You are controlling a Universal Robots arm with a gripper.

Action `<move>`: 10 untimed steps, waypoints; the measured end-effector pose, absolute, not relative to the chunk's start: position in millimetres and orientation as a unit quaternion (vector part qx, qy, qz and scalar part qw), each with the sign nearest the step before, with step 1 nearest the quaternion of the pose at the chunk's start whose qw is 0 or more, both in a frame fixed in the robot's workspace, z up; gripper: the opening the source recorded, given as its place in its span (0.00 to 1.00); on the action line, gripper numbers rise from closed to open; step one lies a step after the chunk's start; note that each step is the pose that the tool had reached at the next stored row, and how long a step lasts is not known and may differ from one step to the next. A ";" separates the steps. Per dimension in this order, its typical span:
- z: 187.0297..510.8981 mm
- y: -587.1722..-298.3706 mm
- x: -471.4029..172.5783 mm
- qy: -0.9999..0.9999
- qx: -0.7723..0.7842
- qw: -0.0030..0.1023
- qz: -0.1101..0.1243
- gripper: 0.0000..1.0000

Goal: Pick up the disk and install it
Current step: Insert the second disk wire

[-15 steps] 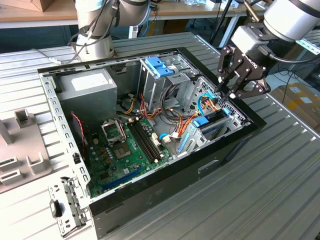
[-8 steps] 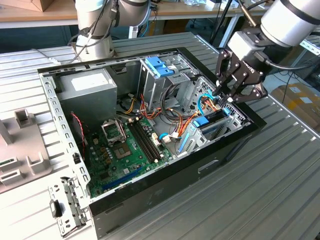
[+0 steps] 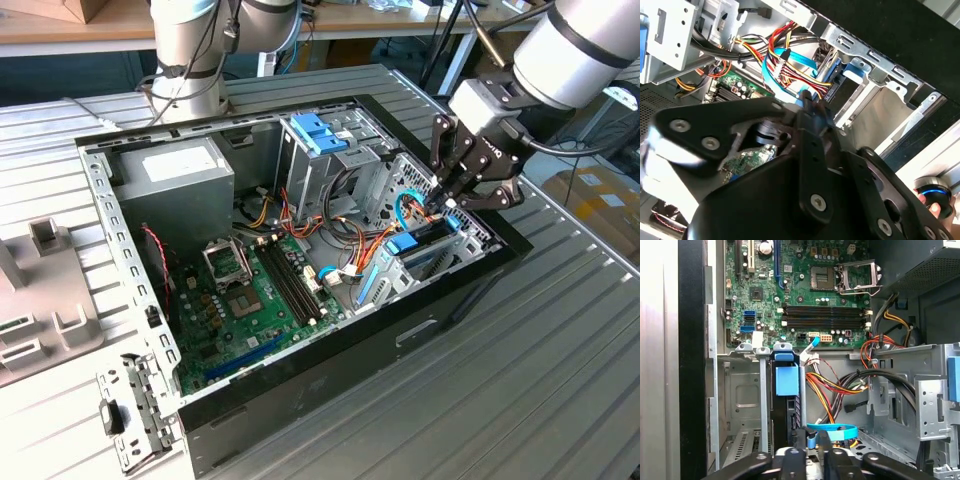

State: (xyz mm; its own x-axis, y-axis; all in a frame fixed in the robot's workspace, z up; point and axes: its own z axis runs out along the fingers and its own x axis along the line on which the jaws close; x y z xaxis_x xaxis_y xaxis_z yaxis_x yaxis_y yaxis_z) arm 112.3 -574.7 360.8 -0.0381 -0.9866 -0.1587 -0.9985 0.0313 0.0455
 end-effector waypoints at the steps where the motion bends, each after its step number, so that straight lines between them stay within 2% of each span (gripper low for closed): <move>1: 360.8 -574.7 112.3 0.717 -0.692 0.041 0.072 0.16; 10: 360.6 -575.3 112.1 0.716 -0.693 0.041 0.072 0.16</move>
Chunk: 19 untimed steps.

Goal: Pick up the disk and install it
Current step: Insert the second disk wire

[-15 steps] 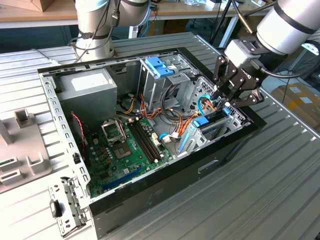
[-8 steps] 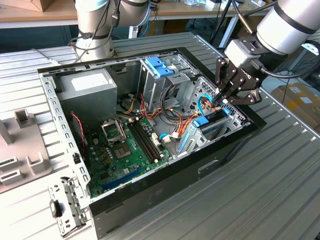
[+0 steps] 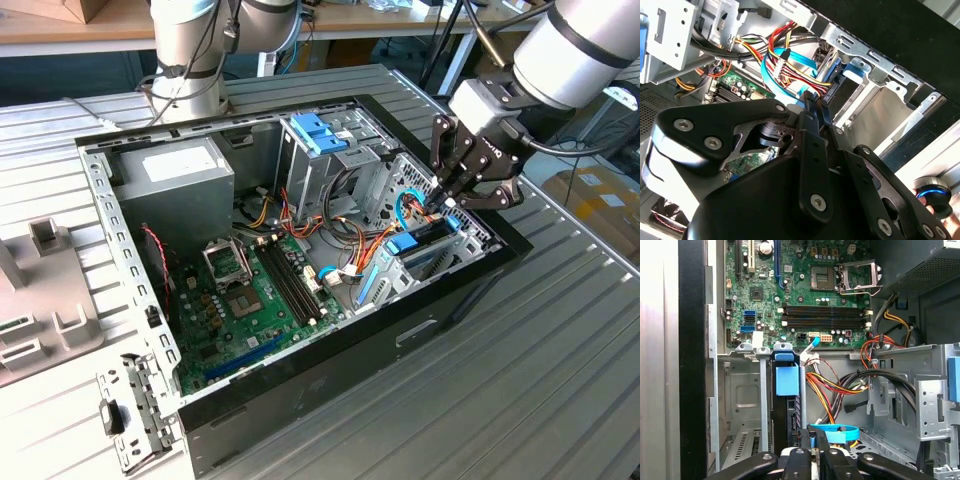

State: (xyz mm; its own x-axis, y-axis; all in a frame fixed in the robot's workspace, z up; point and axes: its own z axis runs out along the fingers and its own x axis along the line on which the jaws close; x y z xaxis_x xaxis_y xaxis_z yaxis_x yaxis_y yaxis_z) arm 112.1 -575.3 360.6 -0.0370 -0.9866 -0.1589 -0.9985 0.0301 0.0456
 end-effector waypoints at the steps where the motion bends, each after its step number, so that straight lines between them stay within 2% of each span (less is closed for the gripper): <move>1: 360.7 -576.2 111.2 0.717 -0.693 0.041 0.072 0.16; 19: 358.3 -581.7 106.2 0.717 -0.693 0.041 0.072 0.16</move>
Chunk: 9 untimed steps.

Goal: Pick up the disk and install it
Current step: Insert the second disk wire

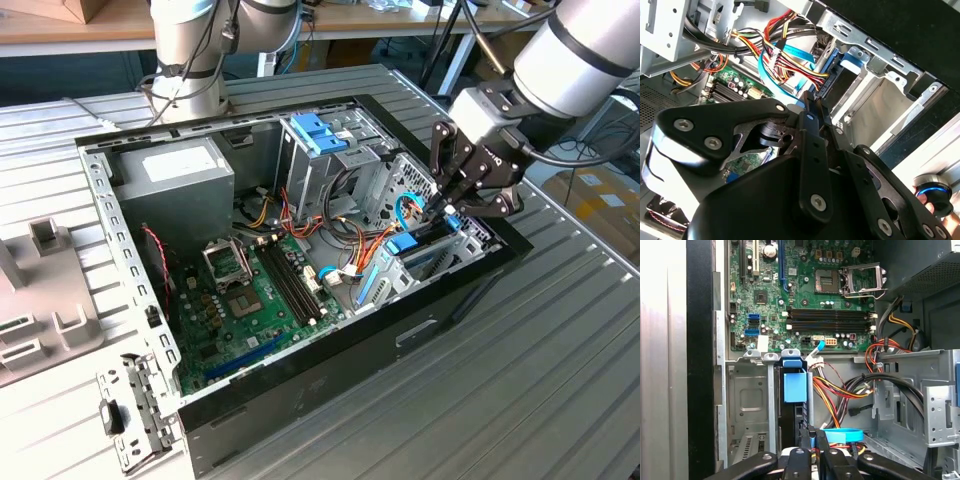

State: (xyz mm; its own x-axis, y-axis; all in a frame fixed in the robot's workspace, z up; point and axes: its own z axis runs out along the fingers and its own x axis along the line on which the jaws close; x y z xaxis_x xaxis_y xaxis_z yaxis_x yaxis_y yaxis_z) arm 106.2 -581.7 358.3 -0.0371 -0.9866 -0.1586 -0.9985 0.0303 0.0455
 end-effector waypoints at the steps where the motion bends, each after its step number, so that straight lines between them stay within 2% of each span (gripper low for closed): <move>1: 358.1 -581.8 106.1 0.717 -0.693 0.041 0.072 0.16; 9: 354.1 -582.6 105.8 0.716 -0.694 0.041 0.072 0.16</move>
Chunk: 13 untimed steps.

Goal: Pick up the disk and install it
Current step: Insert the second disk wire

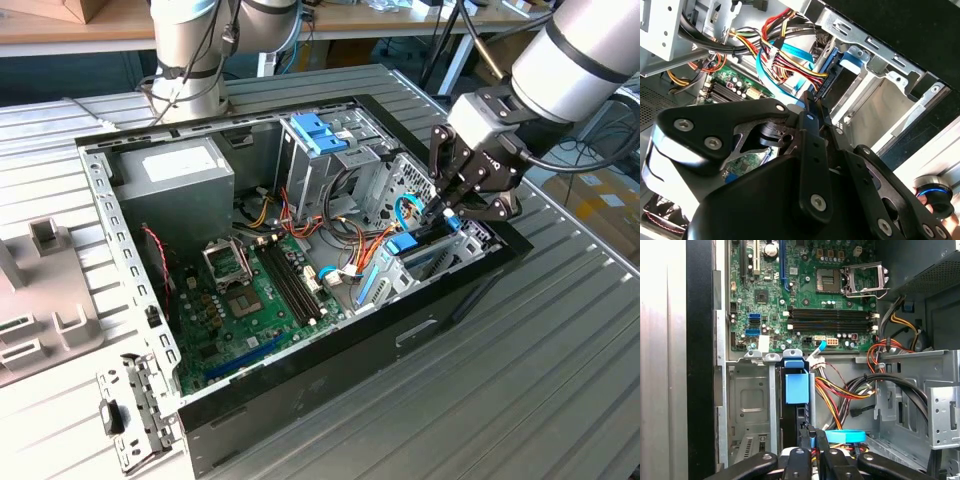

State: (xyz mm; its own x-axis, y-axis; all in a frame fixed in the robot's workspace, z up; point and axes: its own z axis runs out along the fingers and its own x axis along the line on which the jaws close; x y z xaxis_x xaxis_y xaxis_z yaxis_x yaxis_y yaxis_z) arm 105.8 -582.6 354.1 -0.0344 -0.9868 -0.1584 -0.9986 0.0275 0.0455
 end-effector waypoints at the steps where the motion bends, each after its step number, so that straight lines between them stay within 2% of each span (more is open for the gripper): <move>1: 353.5 -582.6 105.9 0.714 -0.696 0.041 0.072 0.16; 13: 347.4 -583.3 109.0 0.708 -0.702 0.038 0.070 0.16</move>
State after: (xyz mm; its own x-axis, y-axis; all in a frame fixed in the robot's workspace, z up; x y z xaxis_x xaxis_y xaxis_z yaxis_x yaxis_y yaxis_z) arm 109.0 -583.3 347.4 -0.0119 -0.9883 -0.1522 -0.9990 0.0050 0.0454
